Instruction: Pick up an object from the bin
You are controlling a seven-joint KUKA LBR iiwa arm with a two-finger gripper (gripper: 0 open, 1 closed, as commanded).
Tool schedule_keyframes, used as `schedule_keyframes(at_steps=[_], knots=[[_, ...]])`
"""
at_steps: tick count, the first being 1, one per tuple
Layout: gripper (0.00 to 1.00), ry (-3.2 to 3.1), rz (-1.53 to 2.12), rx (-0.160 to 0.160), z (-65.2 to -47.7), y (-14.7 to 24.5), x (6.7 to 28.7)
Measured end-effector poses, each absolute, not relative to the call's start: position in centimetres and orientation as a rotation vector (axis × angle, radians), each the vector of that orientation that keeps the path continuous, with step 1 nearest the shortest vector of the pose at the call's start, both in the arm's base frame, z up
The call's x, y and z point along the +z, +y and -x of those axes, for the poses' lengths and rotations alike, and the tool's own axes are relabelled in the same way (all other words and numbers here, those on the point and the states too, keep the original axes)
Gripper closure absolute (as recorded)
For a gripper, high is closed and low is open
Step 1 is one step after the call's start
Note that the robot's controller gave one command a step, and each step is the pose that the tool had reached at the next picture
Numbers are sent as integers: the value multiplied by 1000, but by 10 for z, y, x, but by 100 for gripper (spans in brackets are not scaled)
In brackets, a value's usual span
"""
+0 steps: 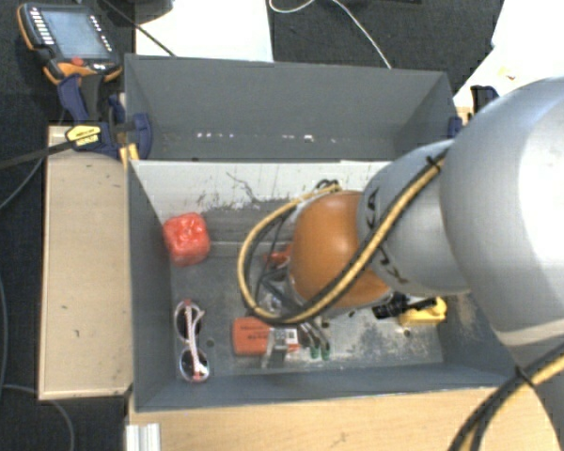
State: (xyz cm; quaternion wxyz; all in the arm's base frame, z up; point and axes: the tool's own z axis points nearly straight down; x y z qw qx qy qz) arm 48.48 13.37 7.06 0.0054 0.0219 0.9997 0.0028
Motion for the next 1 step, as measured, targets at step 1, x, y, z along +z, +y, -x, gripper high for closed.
schedule_keyframes(at_steps=[1], knots=[[100, 3130, -70, 9, -485, 134, 71]])
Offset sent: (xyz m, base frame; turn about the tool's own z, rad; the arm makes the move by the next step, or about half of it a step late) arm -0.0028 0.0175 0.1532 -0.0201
